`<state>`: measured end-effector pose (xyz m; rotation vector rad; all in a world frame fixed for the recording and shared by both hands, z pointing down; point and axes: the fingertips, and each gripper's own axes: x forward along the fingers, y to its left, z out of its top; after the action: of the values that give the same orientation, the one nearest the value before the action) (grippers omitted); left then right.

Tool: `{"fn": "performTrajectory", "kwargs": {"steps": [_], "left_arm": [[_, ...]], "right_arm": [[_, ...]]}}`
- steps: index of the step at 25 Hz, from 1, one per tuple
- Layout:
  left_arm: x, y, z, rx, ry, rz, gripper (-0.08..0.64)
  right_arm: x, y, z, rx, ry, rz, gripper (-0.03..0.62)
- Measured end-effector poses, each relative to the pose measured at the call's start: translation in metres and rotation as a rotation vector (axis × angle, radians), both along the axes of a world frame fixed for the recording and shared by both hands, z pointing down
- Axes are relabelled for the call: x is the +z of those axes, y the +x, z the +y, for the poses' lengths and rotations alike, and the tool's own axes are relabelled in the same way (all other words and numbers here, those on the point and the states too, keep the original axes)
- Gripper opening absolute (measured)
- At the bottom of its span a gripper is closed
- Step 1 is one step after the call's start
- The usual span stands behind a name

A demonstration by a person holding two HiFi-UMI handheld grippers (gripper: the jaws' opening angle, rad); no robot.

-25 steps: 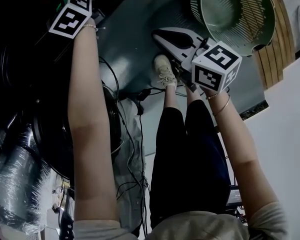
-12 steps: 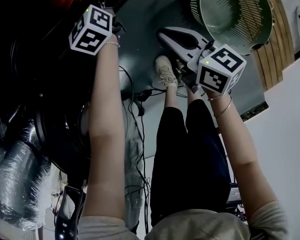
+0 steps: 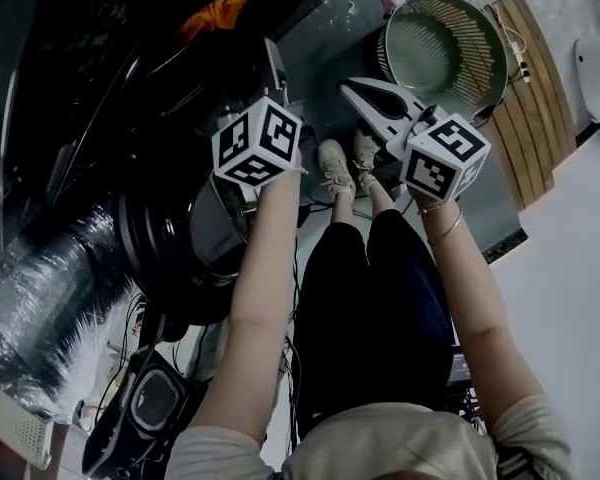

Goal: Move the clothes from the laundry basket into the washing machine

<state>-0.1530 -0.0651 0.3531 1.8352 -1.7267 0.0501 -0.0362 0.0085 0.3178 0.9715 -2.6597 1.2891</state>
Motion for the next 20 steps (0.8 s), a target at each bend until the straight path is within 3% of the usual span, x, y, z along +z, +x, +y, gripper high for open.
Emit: {"fn": "performTrajectory", "kwargs": {"steps": [3,7,12,16,20], "left_arm": [[-0.045,0.012,0.025,0.015,0.004,0.021,0.018],[-0.115,0.028,0.043,0.067,0.060,0.029,0.009],[-0.187,0.068,0.066,0.310,0.083,0.014,0.009],[-0.241,0.093,0.091,0.494,0.123,-0.035,0.009],[-0.280,0.103,0.098,0.590,0.150,-0.031,0.009]], "right_arm": [[-0.036,0.004,0.006,0.010,0.006,-0.012,0.009],[-0.086,0.009,0.014,-0.017,0.042,0.031,0.008],[-0.153,0.018,0.028,-0.046,0.093,0.072,0.008],[-0.197,0.029,0.046,-0.053,0.138,0.159,0.008],[-0.233,0.041,0.047,-0.025,0.177,0.197,0.008]]}}
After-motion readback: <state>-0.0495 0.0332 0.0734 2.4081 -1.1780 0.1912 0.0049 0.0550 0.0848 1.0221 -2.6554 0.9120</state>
